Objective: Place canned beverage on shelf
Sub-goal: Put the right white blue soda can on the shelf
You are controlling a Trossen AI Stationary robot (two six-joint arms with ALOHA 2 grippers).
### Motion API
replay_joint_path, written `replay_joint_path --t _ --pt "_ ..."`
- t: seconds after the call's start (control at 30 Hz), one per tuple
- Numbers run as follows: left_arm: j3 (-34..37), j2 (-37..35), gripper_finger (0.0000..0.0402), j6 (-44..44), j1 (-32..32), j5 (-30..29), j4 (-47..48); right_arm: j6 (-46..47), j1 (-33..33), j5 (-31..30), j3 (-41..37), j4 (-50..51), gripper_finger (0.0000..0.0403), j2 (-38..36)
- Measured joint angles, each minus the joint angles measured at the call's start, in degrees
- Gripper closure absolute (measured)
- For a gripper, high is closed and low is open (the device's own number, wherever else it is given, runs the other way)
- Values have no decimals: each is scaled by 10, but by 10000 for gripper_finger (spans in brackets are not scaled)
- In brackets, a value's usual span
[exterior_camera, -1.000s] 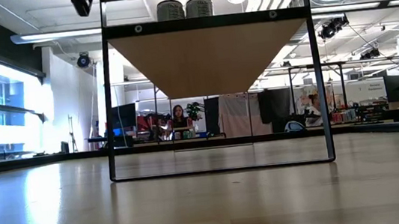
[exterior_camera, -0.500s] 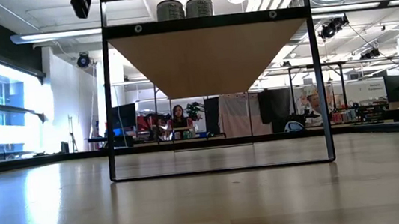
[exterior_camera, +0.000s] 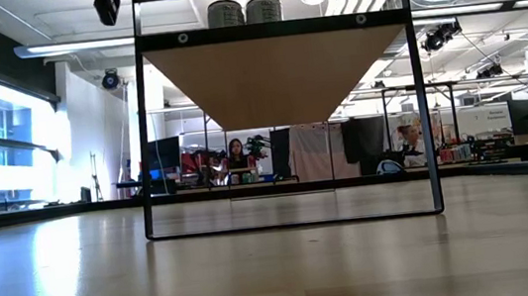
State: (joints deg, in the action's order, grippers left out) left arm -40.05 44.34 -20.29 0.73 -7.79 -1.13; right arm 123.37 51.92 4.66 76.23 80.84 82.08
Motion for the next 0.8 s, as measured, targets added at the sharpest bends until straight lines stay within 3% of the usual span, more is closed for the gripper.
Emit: replay_joint_path --t 0.47,0.8 --pt "0 0 401 5 0 -3 0 29 -1 1 -9 1 68 43" --pt "0 0 402 5 0 -3 0 37 -2 13 -78 -82 68 46"
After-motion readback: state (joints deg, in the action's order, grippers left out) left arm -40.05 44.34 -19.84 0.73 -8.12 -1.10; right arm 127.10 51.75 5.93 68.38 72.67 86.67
